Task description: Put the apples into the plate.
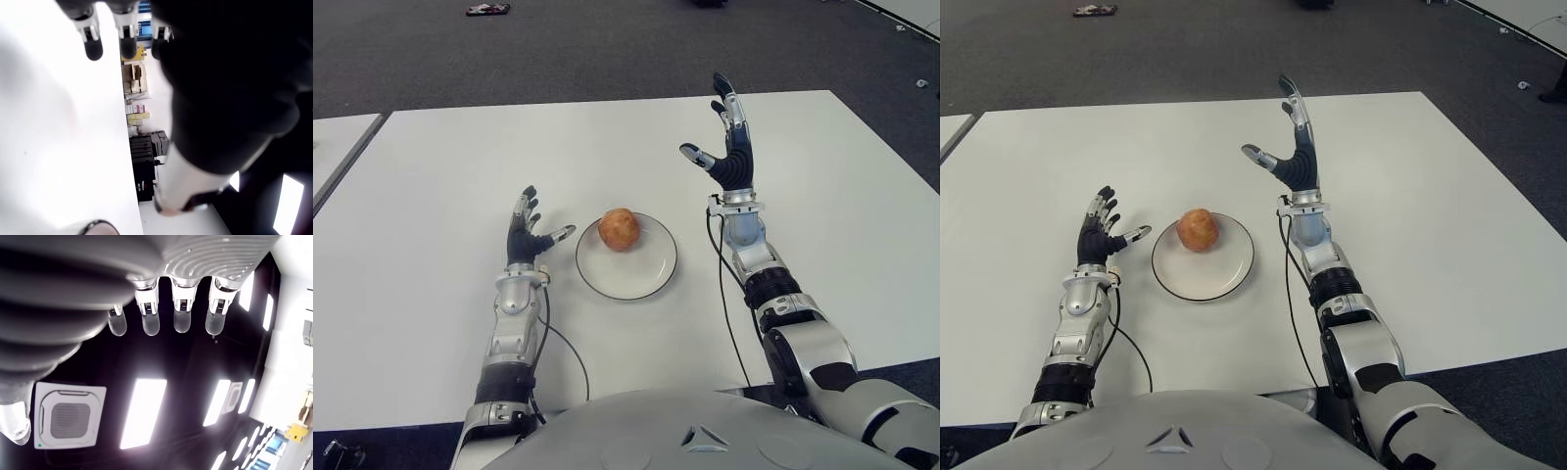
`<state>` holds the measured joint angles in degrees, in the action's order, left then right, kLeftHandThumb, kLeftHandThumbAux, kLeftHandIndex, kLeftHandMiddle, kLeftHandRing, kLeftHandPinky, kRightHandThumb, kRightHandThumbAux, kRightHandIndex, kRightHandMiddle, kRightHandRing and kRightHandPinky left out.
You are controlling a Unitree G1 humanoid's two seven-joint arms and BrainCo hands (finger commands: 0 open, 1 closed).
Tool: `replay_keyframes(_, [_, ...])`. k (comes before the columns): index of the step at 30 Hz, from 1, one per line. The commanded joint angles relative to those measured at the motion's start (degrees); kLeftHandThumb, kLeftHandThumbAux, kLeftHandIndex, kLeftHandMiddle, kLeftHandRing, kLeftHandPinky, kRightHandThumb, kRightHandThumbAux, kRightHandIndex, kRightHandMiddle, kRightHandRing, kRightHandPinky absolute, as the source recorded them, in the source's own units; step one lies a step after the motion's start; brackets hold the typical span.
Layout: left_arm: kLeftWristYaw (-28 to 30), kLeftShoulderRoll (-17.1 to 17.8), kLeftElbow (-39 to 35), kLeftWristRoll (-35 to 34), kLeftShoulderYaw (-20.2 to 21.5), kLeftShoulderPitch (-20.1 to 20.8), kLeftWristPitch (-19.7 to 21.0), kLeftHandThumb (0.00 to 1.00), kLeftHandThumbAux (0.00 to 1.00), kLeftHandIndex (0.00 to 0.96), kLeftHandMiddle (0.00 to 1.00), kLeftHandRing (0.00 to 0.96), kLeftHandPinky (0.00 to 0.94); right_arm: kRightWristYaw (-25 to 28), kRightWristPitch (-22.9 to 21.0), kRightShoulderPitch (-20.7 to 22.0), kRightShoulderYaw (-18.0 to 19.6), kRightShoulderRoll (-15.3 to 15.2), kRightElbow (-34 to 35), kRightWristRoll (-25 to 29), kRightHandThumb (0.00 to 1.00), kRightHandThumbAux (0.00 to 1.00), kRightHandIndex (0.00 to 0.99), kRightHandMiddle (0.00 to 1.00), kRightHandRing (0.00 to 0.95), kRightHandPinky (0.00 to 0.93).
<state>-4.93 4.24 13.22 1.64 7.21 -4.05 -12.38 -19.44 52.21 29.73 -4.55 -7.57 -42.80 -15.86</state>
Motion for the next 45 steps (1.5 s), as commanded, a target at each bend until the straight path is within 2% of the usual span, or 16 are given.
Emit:
replay_keyframes(1, [-0.71,-0.45,-0.72,0.08,0.17,-0.86,0.42,0.000,0.297,0.000,0.000,0.000,0.031,0.60,-0.21,-0.62,0.41,0.25,0.19,-0.06,0.110,0.517,0.018,0.009,0.005,0.049])
replay_keyframes(3, [-0.73,-0.55,-0.87,0.17,0.17,-0.95,0.43,0.000,0.296,0.000,0.000,0.000,0.029,0.68,-0.22,-0.67,0.47,0.24,0.28,-0.03,0.110,0.517,0.018,0.009,0.005,0.049])
replay_keyframes(4, [-0.80,-0.61,-0.96,0.24,0.18,-0.97,0.45,0.000,0.296,0.000,0.000,0.000,0.029,4.58,-6.53,-1.41,2.49,2.57,-5.45,4.80,0.110,0.517,0.018,0.009,0.005,0.049])
replay_keyframes(5, [-0.84,-0.65,-1.02,0.29,0.20,-0.99,0.47,0.000,0.294,0.000,0.000,0.000,0.028,7.53,-11.26,-1.93,4.04,4.33,-9.79,8.41,0.140,0.578,0.025,0.041,0.051,0.097])
replay_keyframes(6, [-0.93,-0.70,-1.06,0.36,0.23,-0.95,0.50,0.000,0.292,0.000,0.000,0.000,0.028,11.46,-18.58,-1.74,6.83,6.01,-15.65,12.45,0.161,0.617,0.030,0.061,0.080,0.128])
replay_keyframes(7, [-0.99,-0.74,-1.08,0.41,0.25,-0.92,0.52,0.000,0.291,0.000,0.000,0.000,0.028,14.01,-23.31,-1.47,8.66,6.96,-19.39,14.98,0.151,0.635,0.024,0.058,0.081,0.131])
replay_keyframes(9, [-1.08,-0.81,-1.03,0.40,0.33,-0.79,0.50,0.000,0.289,0.000,0.000,0.000,0.028,16.37,-26.87,-1.00,10.05,7.19,-21.80,16.55,0.120,0.678,0.009,0.045,0.077,0.128])
replay_keyframes(17, [-1.09,-0.93,-0.63,0.05,0.71,-0.47,0.18,0.000,0.291,0.000,0.000,0.000,0.028,18.01,-29.23,-0.78,10.27,6.80,-21.58,16.52,0.072,0.683,0.000,0.015,0.047,0.107])
replay_keyframes(27, [-1.31,-0.90,-1.27,-0.03,1.06,-0.95,-0.09,0.000,0.297,0.000,0.000,0.000,0.025,15.11,-33.43,-0.94,9.27,7.04,-20.90,14.58,0.036,0.656,0.000,0.000,0.027,0.108])
replay_keyframes(45, [-0.76,-0.42,-2.44,-0.11,1.18,-1.84,0.80,0.000,0.311,0.000,0.000,0.000,0.035,13.72,-33.41,-2.21,9.41,7.13,-20.10,14.65,0.019,0.644,0.000,0.000,0.019,0.089])
